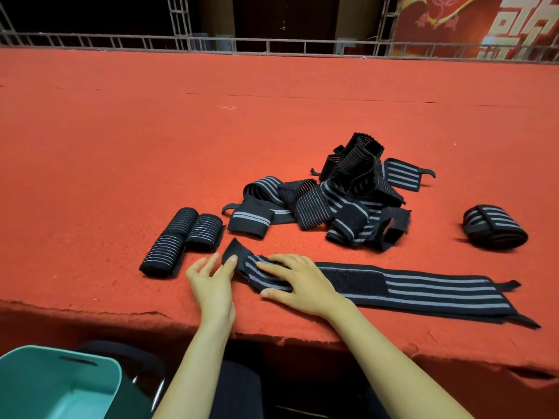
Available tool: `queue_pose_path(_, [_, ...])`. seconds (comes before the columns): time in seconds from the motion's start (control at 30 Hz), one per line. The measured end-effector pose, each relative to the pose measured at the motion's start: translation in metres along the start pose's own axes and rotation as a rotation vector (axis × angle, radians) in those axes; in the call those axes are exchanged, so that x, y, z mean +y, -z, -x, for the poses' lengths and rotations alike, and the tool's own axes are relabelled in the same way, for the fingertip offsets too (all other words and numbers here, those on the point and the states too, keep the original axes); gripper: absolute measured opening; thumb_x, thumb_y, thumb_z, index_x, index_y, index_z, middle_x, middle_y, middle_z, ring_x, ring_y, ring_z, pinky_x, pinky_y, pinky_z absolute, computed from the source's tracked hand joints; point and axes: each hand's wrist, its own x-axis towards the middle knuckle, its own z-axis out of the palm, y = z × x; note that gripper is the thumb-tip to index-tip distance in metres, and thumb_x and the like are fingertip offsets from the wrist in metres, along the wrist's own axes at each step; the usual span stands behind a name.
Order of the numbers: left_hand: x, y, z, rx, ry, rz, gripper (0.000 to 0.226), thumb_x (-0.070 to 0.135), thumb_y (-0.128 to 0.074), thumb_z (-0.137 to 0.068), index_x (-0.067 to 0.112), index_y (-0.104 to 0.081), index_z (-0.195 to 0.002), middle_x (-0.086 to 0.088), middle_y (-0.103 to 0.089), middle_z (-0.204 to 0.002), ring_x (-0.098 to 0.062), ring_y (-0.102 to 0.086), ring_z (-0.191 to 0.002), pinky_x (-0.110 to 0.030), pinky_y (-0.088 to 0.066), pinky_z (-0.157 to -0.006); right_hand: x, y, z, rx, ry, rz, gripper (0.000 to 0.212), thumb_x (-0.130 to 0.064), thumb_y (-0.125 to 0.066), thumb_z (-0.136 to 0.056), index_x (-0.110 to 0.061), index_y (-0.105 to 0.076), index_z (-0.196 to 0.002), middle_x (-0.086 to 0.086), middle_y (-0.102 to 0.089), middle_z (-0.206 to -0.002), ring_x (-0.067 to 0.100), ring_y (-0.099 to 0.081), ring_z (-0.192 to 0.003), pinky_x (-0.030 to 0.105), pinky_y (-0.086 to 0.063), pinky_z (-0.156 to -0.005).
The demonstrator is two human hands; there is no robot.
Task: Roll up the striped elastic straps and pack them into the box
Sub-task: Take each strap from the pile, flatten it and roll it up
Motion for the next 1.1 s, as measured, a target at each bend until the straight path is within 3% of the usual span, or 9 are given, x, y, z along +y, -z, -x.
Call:
queue_pose_path(0.1, [-0.005,-0.004,0.003,-0.055,0.01,-0.014,0.036,-0.005,-0.064,-0.083,0.007,-0.054,-0.116,-0.017,-0.059,-0.12,-0.022,-0.06,-0.111,-0.028,-0.046,-0.095,0.001,-0.002,0.0,0.013,0.005,-0.004,0.073,-0.078,-0.028,-0.079,-0.041,-0.043,-0.14,-0.01,-0.042,-0.144,0.011,-0.033,-0.133,0.028,-0.017,-0.111])
queue_pose_path(0.2, [-0.003,-0.002,0.004,-0.173,-0.234,-0.316,0.026,-0.005,-0.063,-0.083,0.01,-0.065,-0.105,-0.007,-0.068,-0.107,-0.003,-0.064,-0.096,-0.014,-0.047,-0.086,0.002,-0.002,-0.001,0.015,0.003,-0.001,0.072,-0.078,-0.032,-0.079,-0.04,-0.044,-0.139,-0.009,-0.042,-0.143,0.012,-0.033,-0.133,0.03,-0.018,-0.112])
queue_pose_path(0.37, [-0.014,0.006,0.006,-0.233,-0.57,-0.784,0.022,0.009,-0.067,-0.084,0.01,-0.07,-0.105,0.007,-0.064,-0.113,-0.006,-0.058,-0.107,-0.011,-0.035,-0.093,0.0,-0.002,0.0,0.014,0.009,0.019,0.063,-0.07,-0.036,-0.083,-0.04,-0.046,-0.138,-0.006,-0.043,-0.144,0.015,-0.033,-0.134,0.032,-0.017,-0.112])
queue_pose_path(0.53, [-0.015,0.006,0.001,-0.21,-0.57,-0.79,0.014,0.005,-0.061,-0.088,0.008,-0.073,-0.094,-0.001,-0.068,-0.108,-0.012,-0.059,-0.104,-0.003,-0.031,-0.088,0.004,0.007,0.003,-0.05,0.003,-0.017,0.062,-0.067,-0.043,-0.083,-0.037,-0.047,-0.138,-0.007,-0.038,-0.148,0.012,-0.028,-0.138,0.034,-0.016,-0.116])
queue_pose_path(0.67, [-0.015,0.005,0.001,-0.189,-0.482,-0.682,0.015,0.004,-0.069,-0.082,0.012,-0.065,-0.093,-0.004,-0.058,-0.109,-0.011,-0.057,-0.098,-0.017,-0.045,-0.089,0.019,0.025,0.019,-0.091,-0.045,-0.01,0.063,-0.068,-0.051,-0.082,-0.039,-0.046,-0.138,-0.01,-0.034,-0.15,0.009,-0.025,-0.138,0.034,-0.014,-0.117])
queue_pose_path(0.77, [-0.015,0.002,0.002,-0.177,-0.404,-0.653,0.024,0.007,-0.071,-0.081,0.014,-0.059,-0.099,-0.003,-0.062,-0.106,-0.013,-0.06,-0.097,-0.023,-0.046,-0.087,0.031,0.035,0.035,-0.076,-0.103,-0.006,0.075,-0.078,-0.043,-0.073,-0.041,-0.044,-0.138,-0.011,-0.034,-0.15,0.008,-0.026,-0.137,0.029,-0.014,-0.115])
queue_pose_path(0.87, [-0.017,-0.005,0.007,-0.179,-0.599,-0.765,0.021,-0.001,-0.07,-0.077,0.011,-0.064,-0.093,0.002,-0.062,-0.095,-0.017,-0.059,-0.088,-0.027,-0.045,-0.084,0.035,0.035,0.045,-0.036,-0.138,0.01,0.079,-0.081,-0.036,-0.07,-0.041,-0.045,-0.138,-0.013,-0.034,-0.149,0.007,-0.026,-0.137,0.026,-0.013,-0.113])
queue_pose_path(0.97, [-0.025,-0.014,0.013,-0.259,-0.814,-0.88,0.024,-0.008,-0.069,-0.071,0.009,-0.065,-0.087,0.002,-0.062,-0.091,-0.019,-0.052,-0.087,-0.017,-0.034,-0.081,0.034,0.032,0.049,0.014,-0.152,0.017,0.078,-0.082,-0.035,-0.071,-0.042,-0.045,-0.137,-0.015,-0.035,-0.149,0.007,-0.027,-0.137,0.025,-0.012,-0.112])
queue_pose_path(1.1, [-0.035,-0.024,0.015,-0.425,-0.852,-0.967,0.023,-0.006,-0.069,-0.071,0.013,-0.067,-0.084,0.005,-0.063,-0.092,-0.012,-0.047,-0.091,-0.014,-0.033,-0.082,0.031,0.03,0.05,0.053,-0.16,0.024,0.075,-0.081,-0.036,-0.072,-0.042,-0.046,-0.136,-0.015,-0.037,-0.147,0.006,-0.031,-0.134,0.023,-0.013,-0.111])
